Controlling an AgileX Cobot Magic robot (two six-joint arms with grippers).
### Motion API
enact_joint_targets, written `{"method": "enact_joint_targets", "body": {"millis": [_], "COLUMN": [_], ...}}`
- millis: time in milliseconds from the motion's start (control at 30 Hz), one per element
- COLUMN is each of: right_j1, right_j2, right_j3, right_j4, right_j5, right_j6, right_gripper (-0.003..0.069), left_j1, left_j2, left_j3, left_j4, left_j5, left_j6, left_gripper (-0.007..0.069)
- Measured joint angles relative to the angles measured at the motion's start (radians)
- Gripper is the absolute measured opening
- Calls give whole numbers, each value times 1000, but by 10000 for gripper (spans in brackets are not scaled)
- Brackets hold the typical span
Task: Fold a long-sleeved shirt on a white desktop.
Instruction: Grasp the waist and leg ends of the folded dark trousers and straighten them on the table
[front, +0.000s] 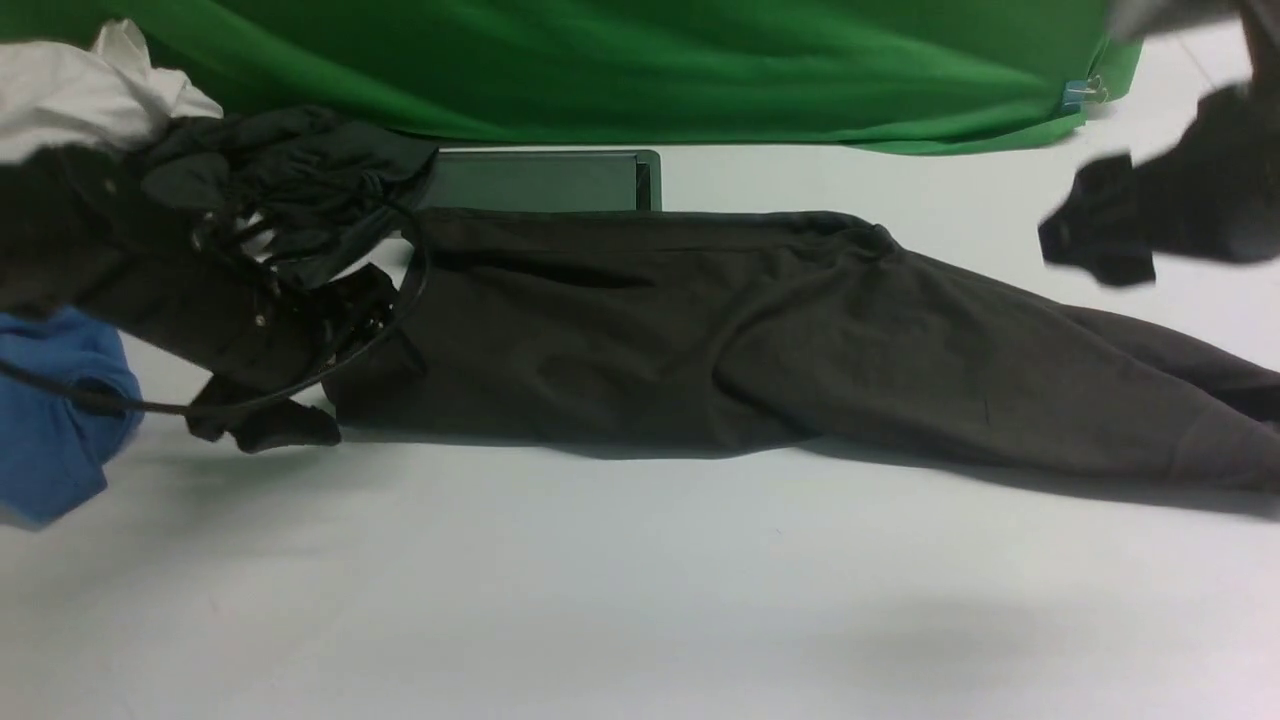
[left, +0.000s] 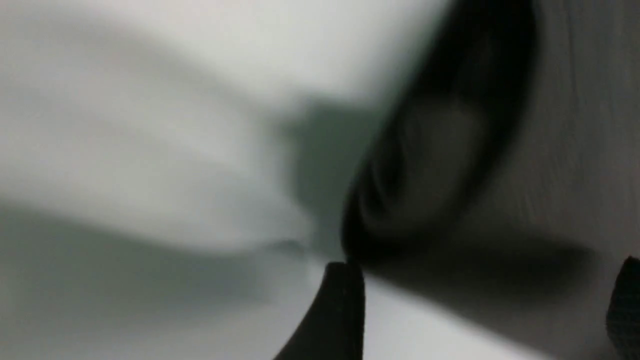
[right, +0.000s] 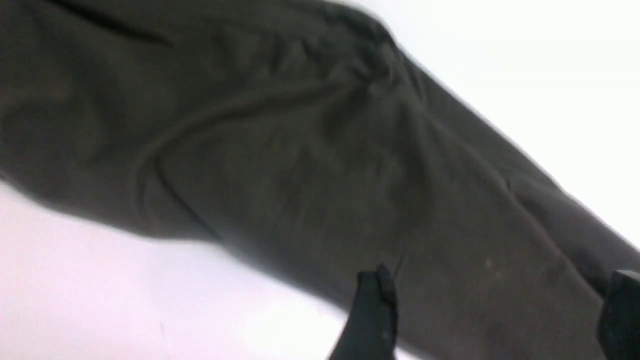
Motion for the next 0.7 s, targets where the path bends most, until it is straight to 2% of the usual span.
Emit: {"method": "enact_joint_targets", "body": {"millis": [133,267,400,467,533,567,633,700], "right_j1": [0,0,0,0,0,0,0,0], "right_j2": [-1,-1,-2,-2,-2,-2,-2,-6], "right_j3": [13,13,13,13,13,13,13,13], "right_j4": [1,2,2,7,12,31,57,88], "right_j5": [4,0,1,10,14,21,27,27], "right_j6": [-7,-7,-7,-7,-7,-7,-11,-34], "right_gripper": [542,542,542,542,542,542,536,489], "left_j1": [1,2,4,5,5,5,7,12], "left_j2": [45,56,64,71,72,72,72,72], "left_j3": [0,0,0,1,1,1,1,1], "left_j4": [-60,-128,-151,-155,-159,-162,-165,-166], "left_j5": [-87,-120,-130,-134,-134,-134,-130,-124], "left_j6": [18,110,178,218,235,254,266,269], "left_gripper": [692,653,514,344,267,151,147,150]}}
